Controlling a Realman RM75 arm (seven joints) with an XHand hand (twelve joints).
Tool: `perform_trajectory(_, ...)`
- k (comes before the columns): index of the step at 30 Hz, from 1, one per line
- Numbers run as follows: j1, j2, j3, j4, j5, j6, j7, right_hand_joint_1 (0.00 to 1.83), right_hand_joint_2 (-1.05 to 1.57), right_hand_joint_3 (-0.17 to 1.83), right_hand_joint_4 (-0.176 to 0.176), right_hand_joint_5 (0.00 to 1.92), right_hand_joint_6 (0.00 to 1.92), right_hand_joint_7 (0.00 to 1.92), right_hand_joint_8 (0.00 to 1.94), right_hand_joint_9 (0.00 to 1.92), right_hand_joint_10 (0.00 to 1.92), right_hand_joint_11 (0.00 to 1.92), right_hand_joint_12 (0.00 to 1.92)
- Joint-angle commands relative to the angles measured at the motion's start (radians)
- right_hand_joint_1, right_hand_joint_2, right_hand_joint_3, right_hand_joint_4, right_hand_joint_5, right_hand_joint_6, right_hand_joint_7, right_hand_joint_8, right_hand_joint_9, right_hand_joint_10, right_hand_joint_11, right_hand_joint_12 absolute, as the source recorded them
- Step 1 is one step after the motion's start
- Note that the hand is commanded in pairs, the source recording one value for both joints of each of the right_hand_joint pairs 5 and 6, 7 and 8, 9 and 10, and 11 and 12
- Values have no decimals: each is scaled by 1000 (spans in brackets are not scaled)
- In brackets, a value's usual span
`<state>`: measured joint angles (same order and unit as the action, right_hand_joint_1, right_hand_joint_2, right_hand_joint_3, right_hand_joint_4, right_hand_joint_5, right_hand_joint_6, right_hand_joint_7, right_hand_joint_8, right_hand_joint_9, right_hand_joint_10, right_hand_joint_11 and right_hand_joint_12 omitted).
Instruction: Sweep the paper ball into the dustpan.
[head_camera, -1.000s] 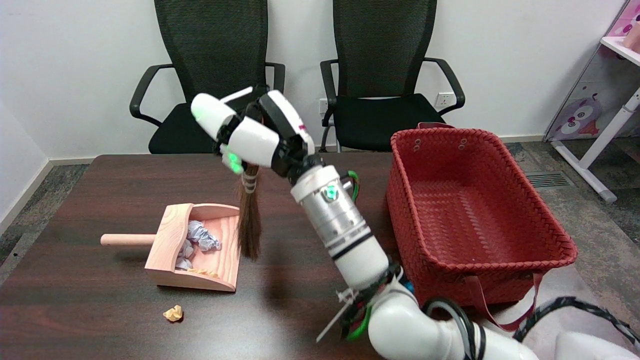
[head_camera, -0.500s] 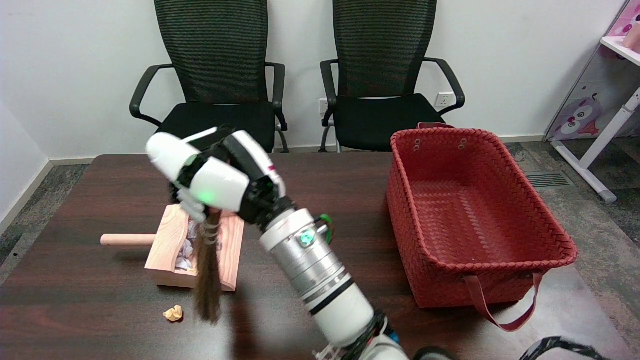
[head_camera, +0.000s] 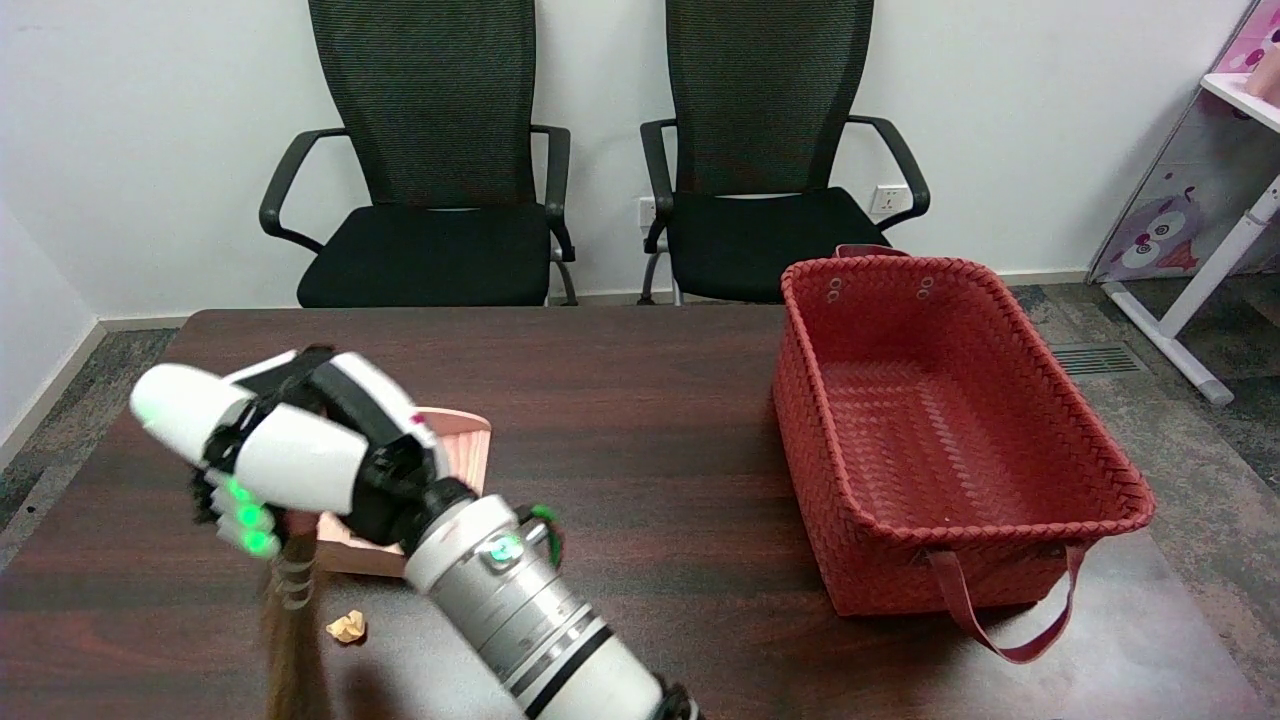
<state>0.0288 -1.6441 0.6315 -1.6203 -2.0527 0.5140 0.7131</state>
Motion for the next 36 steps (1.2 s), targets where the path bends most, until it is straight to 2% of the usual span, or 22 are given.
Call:
perform_trajectory(1,13,-162,37,252,68,-94,98,914,1330,1766,-2,1920,1920,1920,1920,1920,1920,1920,1920)
perform_trajectory(11,112,-218,64,396,68,-143,107,913,1348,1672,-2,1920,1920,1920,1920,1920,1920,1920,1920)
perform_trajectory(17,105,-213,67,360,60,-143,98,911,1361,1647,-3,1920,1920,1920,1920,1920,1920,1920,1920)
perform_trajectory(18,99,-211,71,350,60,-143,98,892,1371,1635,-15,1920,1920,1920,1920,1920,1920,1920,1920)
perform_trajectory(28,116,-177,94,308,42,-141,98,892,1353,1641,-14,1920,1920,1920,1920,1920,1920,1920,1920)
perform_trajectory(36,144,-169,126,373,-21,-131,98,883,1476,1428,-13,1920,1920,1920,1920,1920,1920,1920,1920)
